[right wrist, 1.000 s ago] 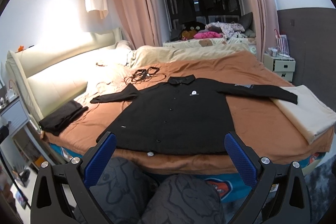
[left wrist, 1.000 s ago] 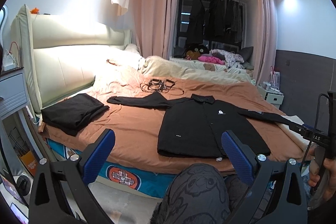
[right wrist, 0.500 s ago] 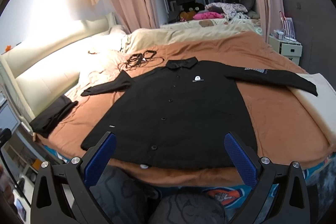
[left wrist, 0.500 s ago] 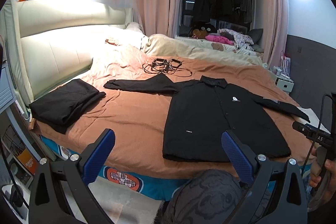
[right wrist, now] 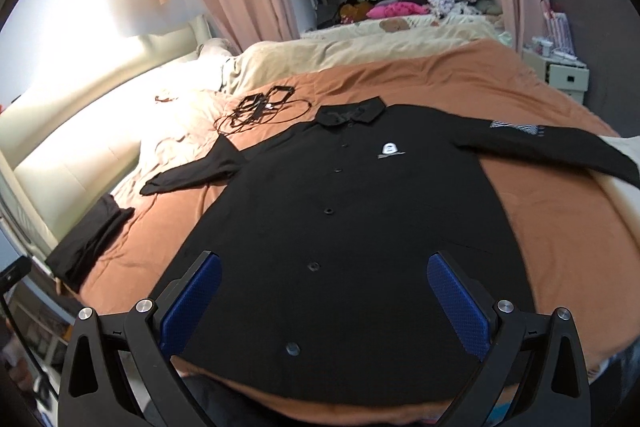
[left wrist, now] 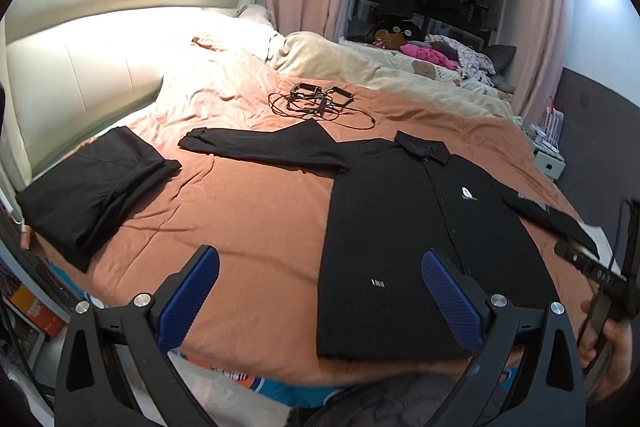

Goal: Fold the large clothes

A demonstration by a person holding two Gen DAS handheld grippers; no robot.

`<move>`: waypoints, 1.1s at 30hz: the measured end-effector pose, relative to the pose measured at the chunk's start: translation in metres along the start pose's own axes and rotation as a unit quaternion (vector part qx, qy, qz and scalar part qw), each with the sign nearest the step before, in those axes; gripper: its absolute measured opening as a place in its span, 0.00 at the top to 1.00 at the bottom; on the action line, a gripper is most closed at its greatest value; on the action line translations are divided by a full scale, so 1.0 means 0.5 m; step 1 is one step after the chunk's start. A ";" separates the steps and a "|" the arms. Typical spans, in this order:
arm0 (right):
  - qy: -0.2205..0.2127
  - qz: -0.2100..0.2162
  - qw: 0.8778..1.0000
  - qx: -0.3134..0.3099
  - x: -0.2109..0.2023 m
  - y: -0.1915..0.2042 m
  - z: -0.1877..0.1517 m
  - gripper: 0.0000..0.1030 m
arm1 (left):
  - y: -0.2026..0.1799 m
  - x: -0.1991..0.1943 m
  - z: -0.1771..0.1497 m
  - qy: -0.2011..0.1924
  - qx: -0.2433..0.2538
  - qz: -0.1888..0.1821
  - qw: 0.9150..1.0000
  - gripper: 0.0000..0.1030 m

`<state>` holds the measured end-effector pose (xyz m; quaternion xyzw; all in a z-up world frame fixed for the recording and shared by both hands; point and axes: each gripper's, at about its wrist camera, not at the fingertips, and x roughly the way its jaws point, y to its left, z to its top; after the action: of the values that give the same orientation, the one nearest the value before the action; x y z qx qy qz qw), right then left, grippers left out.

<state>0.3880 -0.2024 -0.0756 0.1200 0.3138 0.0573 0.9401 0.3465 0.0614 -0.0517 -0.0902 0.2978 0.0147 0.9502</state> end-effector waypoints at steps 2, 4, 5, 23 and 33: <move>0.002 0.004 1.000 -0.003 0.026 0.007 0.015 0.00 | 0.011 0.040 0.023 0.006 -0.009 0.001 1.000 0.00; 0.007 0.010 1.000 -0.003 0.055 0.013 0.031 0.00 | 0.026 0.073 0.044 0.011 -0.015 0.001 1.000 0.00; 0.012 0.014 1.000 0.000 0.073 0.014 0.041 0.03 | 0.035 0.095 0.057 0.015 -0.020 0.002 1.000 0.00; 0.064 0.017 0.998 -0.018 0.311 0.056 0.192 0.18 | 0.199 0.389 0.244 0.044 -0.057 0.027 0.997 0.22; 0.099 0.040 0.994 -0.034 0.453 0.114 0.249 0.37 | 0.333 0.579 0.288 0.082 -0.118 0.071 0.987 0.30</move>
<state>0.6418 -0.1297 -0.0948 0.0944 0.3978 0.1168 0.9051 0.6523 0.2438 -0.1273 -0.1814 0.3763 0.1097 0.9019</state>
